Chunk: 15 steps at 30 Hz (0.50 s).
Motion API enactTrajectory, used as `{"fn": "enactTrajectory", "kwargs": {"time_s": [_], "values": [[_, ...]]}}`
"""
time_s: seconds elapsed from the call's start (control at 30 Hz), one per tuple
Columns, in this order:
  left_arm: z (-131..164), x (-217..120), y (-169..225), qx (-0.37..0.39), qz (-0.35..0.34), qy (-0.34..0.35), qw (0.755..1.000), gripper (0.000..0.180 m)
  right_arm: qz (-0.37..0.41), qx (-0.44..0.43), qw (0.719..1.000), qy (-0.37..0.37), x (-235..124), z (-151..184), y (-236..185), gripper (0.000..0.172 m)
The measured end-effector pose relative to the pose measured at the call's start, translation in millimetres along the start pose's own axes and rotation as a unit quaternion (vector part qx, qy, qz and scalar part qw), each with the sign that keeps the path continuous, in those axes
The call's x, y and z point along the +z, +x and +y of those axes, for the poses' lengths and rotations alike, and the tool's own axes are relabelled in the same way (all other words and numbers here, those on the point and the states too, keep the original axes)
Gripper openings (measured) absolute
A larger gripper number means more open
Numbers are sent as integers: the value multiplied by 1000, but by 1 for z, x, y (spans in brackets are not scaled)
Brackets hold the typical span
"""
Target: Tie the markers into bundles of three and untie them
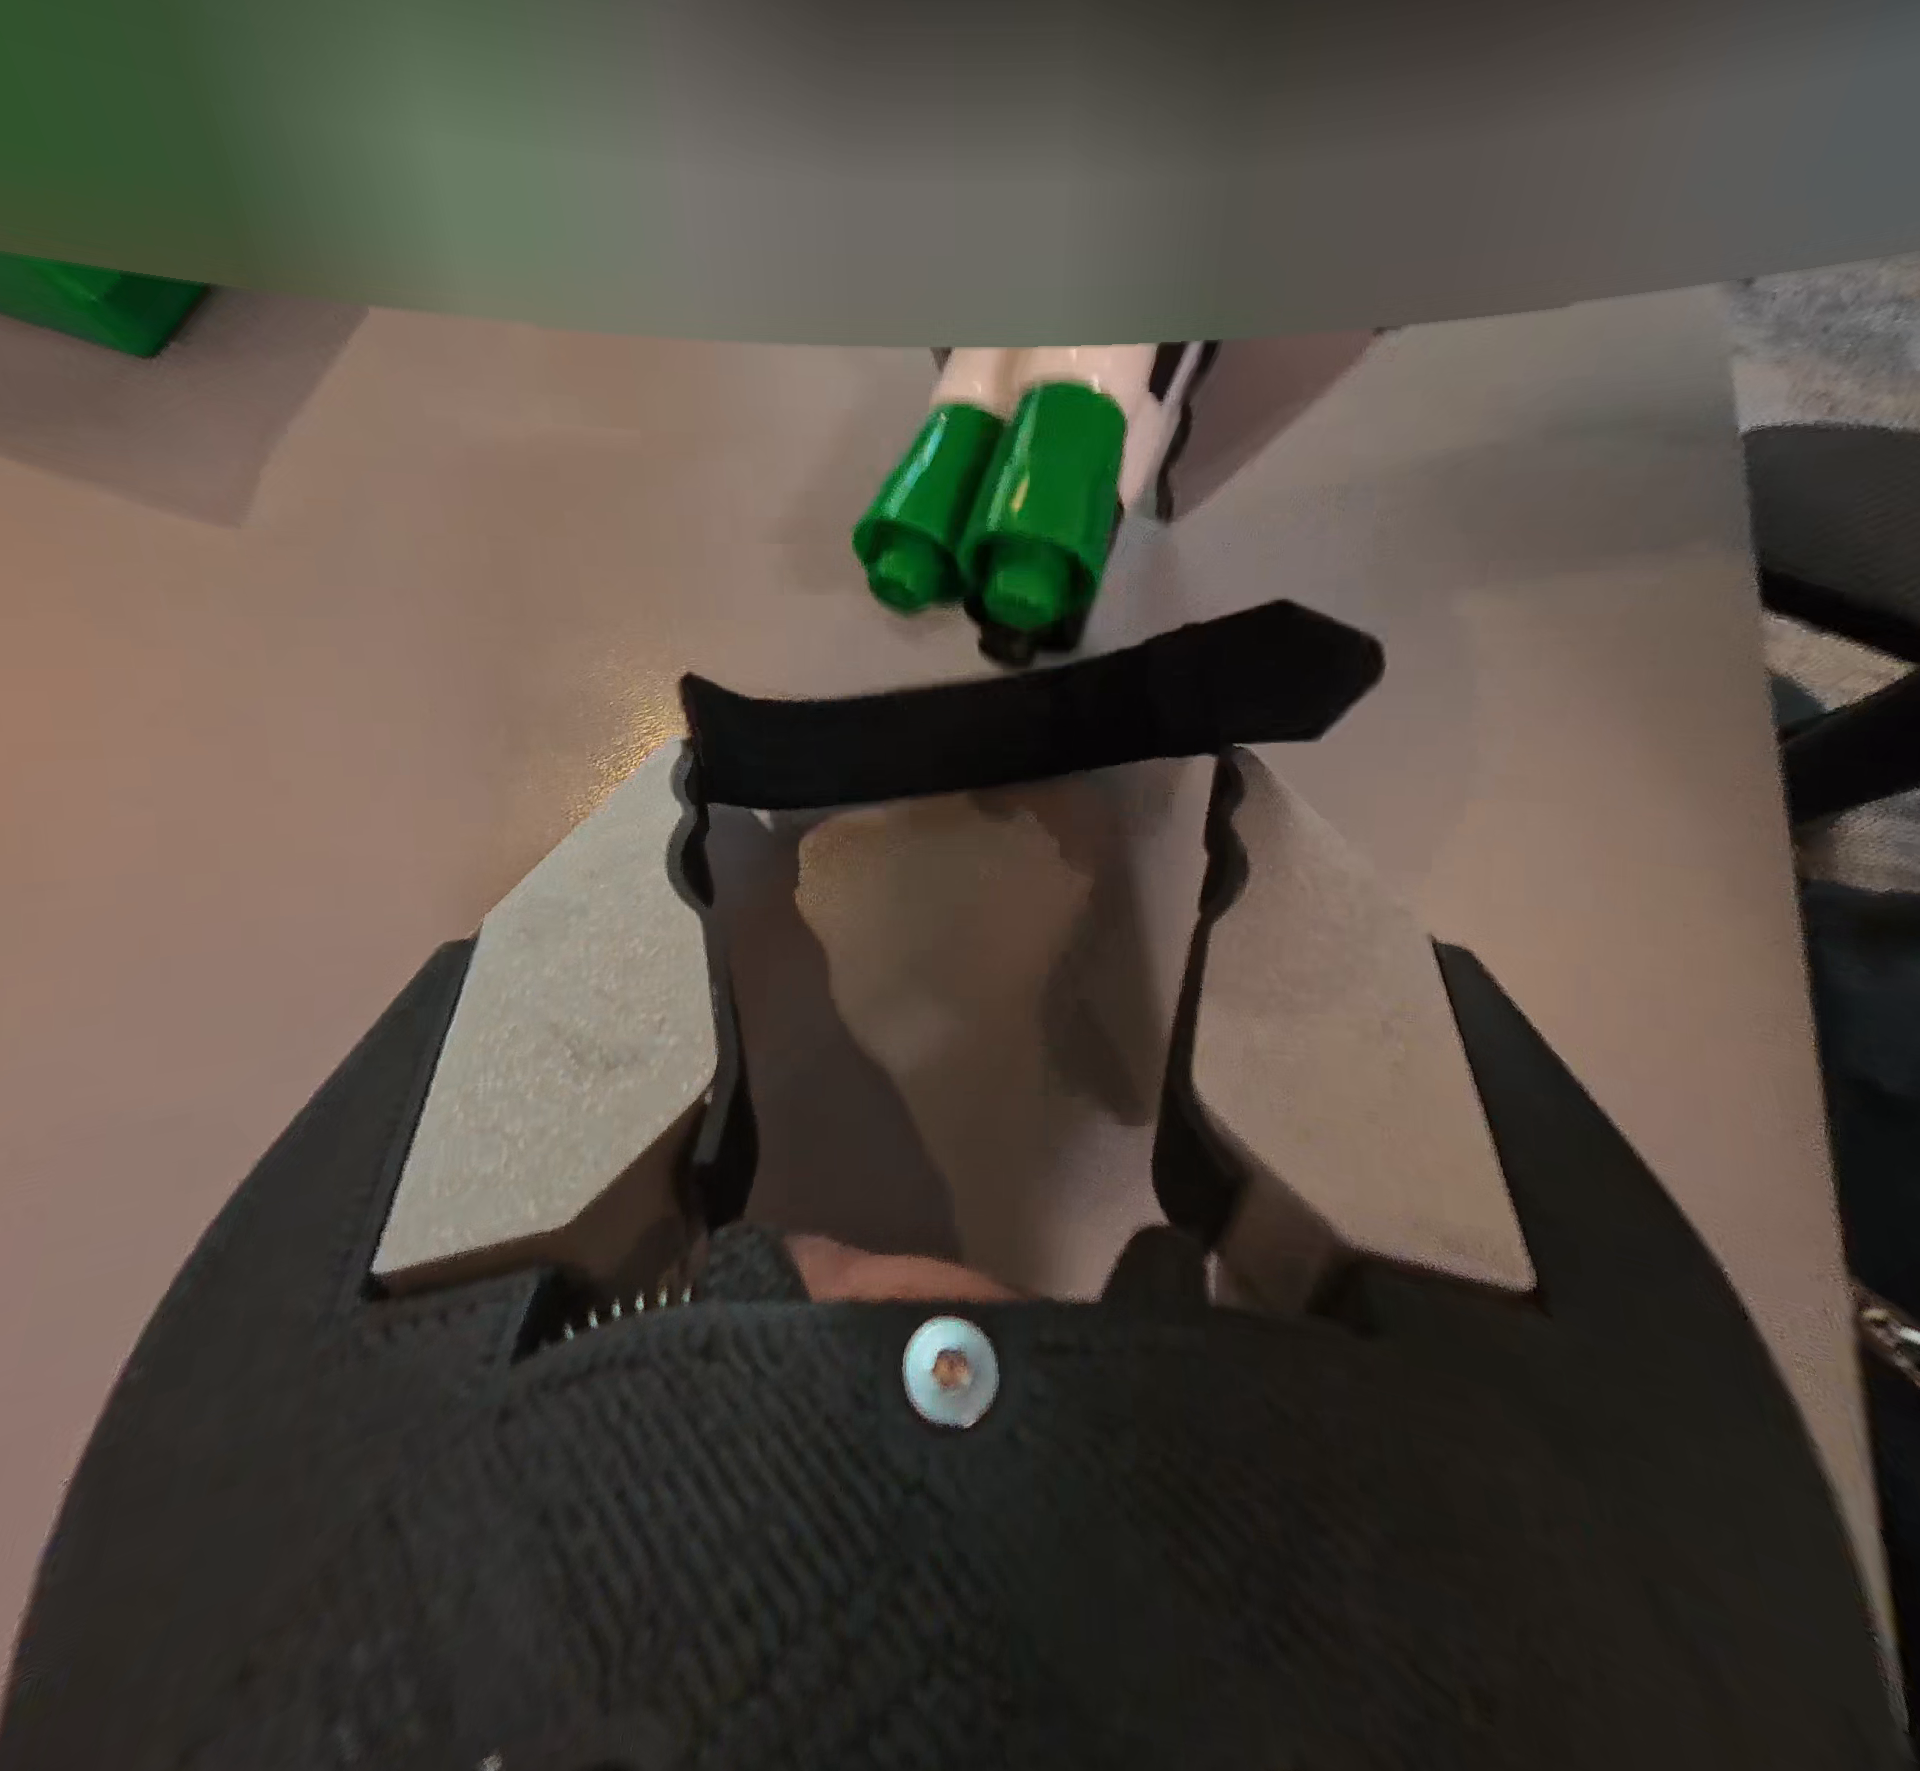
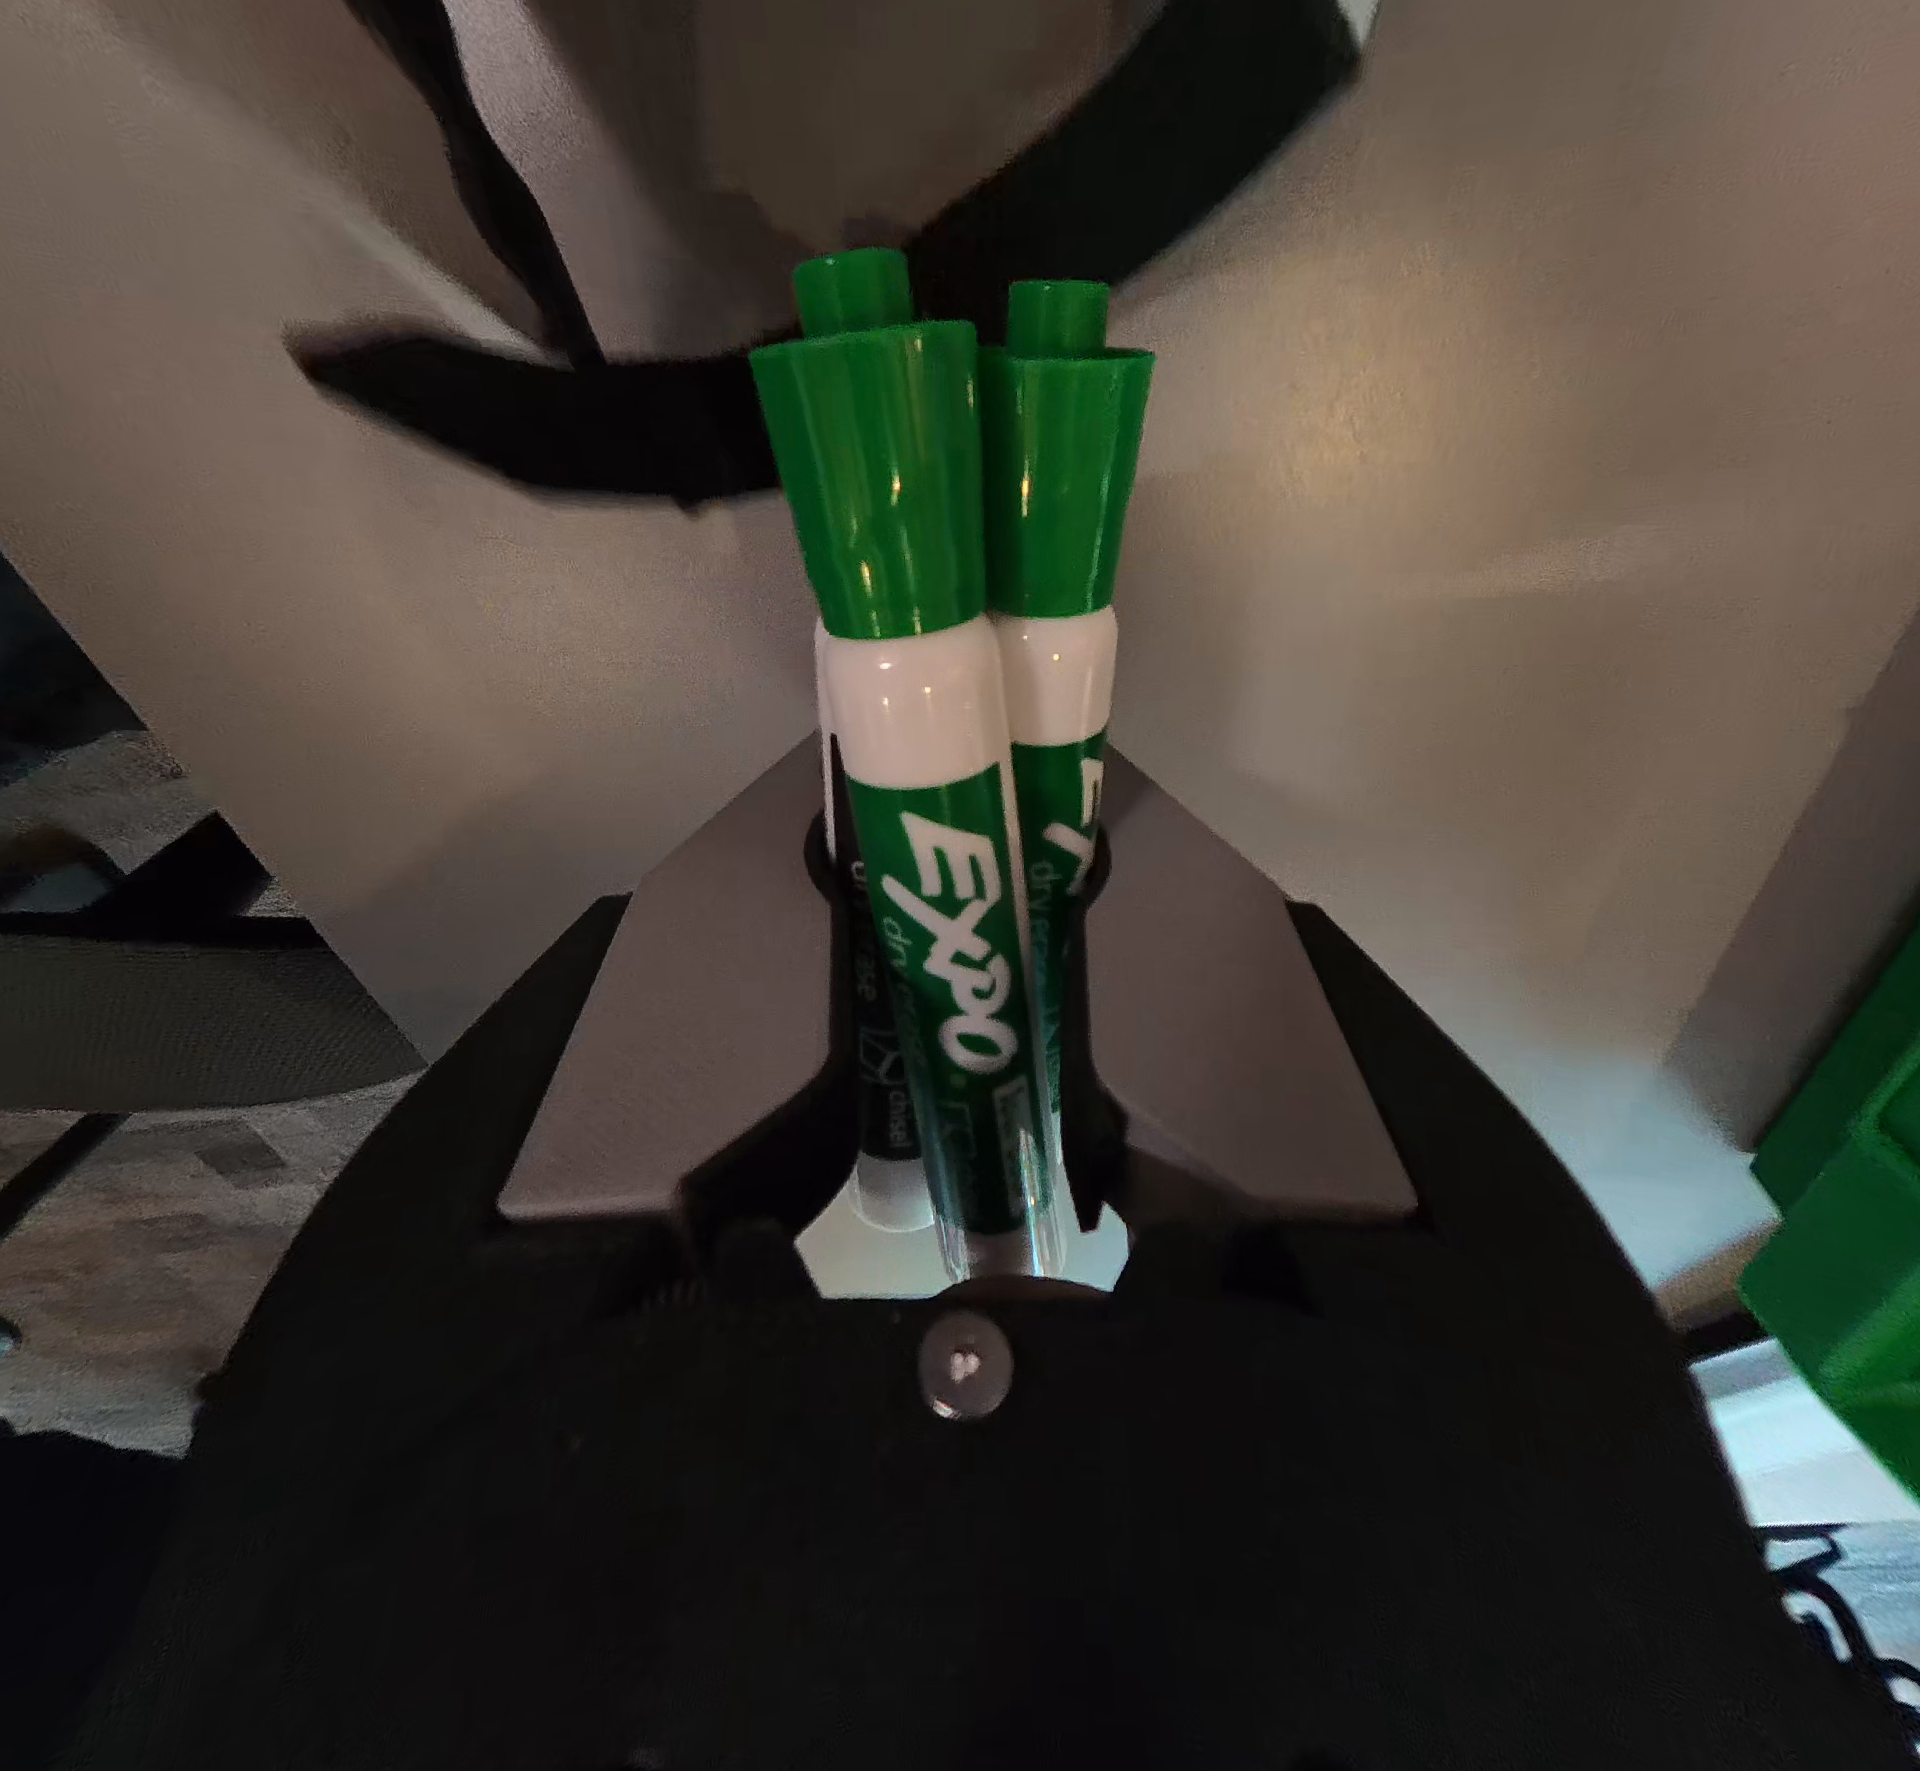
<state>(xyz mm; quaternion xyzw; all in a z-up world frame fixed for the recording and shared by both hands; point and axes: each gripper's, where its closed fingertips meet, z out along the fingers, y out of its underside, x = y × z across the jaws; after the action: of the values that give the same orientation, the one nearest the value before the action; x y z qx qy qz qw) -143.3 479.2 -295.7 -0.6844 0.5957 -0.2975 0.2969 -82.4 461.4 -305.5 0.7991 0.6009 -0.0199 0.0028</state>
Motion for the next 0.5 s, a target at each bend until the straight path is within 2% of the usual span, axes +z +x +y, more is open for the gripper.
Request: {"fn": "enactTrajectory", "kwargs": {"time_s": [0.2,0.27,0.33,0.5], "values": [[6,-1,-6,22,10,-16,1000,84,-1,33,999,5,0,25,5,37],[0,0,-12,20,7,-3,1000,74,1,33,999,7,0,27,4,37],[-6,-1,-15,16,10,12,1000,67,1,35,999,6,0,29,4,37],[-10,-6,-21,-22,26,32,999,63,0,40,999,8,-1,34,4,37]]}}
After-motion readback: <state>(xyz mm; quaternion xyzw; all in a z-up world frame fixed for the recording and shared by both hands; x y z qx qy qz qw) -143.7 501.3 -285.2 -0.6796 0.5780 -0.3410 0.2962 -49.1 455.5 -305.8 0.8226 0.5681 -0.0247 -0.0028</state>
